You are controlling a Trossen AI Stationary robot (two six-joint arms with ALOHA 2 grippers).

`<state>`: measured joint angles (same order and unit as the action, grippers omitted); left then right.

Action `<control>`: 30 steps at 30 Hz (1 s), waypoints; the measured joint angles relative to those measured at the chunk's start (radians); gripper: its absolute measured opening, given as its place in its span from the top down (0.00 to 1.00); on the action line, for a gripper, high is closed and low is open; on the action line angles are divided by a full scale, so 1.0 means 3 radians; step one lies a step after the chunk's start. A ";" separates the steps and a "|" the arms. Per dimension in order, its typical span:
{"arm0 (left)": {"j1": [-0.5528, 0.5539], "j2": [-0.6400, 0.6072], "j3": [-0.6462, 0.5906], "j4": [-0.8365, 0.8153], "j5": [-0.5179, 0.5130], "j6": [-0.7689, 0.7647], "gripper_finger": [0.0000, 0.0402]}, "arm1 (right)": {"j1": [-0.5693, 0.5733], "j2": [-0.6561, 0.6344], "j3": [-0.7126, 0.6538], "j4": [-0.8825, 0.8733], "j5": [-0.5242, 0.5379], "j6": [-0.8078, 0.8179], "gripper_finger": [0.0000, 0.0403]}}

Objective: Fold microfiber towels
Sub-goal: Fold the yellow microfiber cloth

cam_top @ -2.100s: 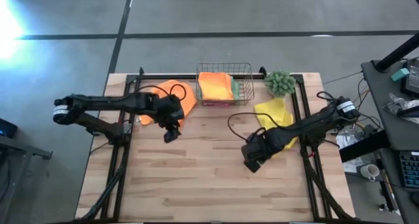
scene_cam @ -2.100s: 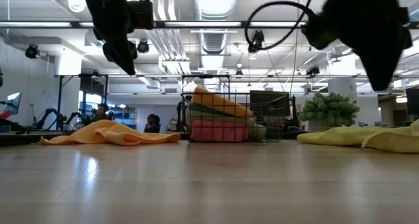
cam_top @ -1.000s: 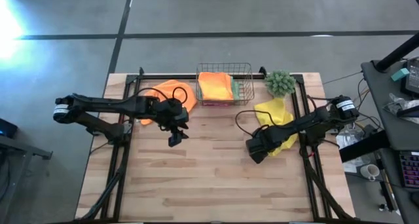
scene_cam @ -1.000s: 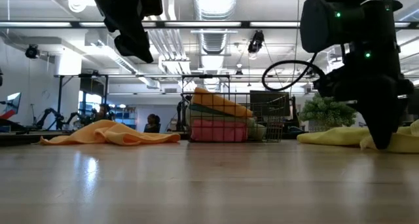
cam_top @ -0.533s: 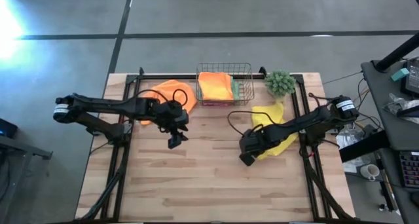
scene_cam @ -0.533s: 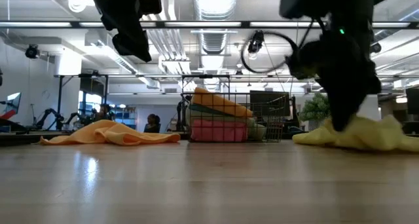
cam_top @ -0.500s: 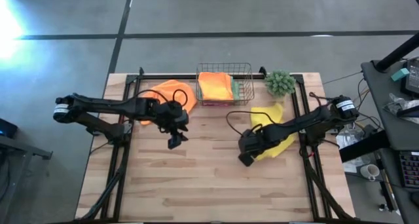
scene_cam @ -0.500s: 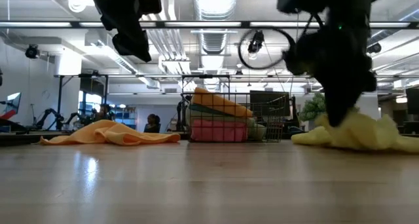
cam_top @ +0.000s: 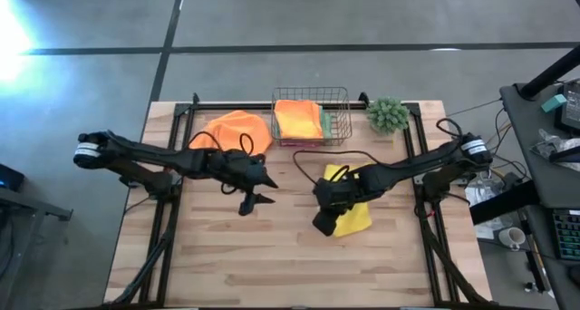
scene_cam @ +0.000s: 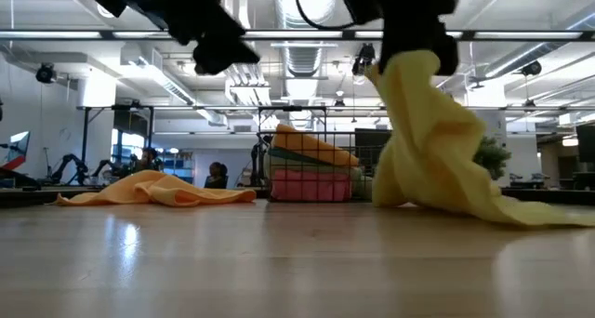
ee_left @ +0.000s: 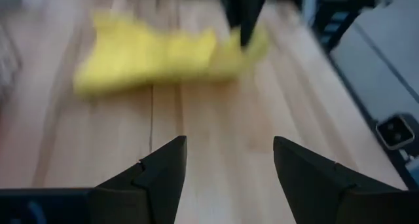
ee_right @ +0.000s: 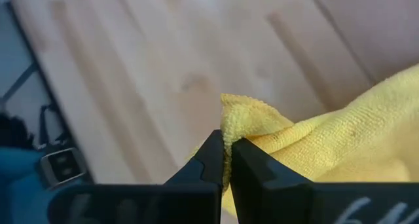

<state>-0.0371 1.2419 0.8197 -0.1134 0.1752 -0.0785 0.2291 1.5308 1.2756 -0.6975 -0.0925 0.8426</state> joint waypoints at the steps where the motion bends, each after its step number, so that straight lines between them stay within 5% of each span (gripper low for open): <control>1: -0.0018 0.0000 -0.0040 0.0192 -0.0001 0.0075 0.47 | 0.0000 0.0051 0.0078 0.0001 -0.0052 -0.0061 0.98; 5: -0.0066 0.0000 -0.0094 0.0656 -0.0001 0.0300 0.47 | 0.0000 0.0308 0.0407 -0.0005 -0.0150 -0.0328 0.98; 14: -0.0246 0.0376 0.0019 0.0689 0.0008 0.0447 0.47 | -0.0002 0.0686 0.1032 -0.0025 -0.0154 -0.0785 0.98; 30: -0.0452 0.0911 0.0409 0.0677 -0.0252 0.0756 0.47 | -0.0003 0.0673 0.1092 -0.0097 -0.0156 -0.0780 0.98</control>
<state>-0.1727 1.5153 0.9424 0.0896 0.0996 0.1482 0.2283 1.7328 1.6033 -0.7266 -0.1394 0.6086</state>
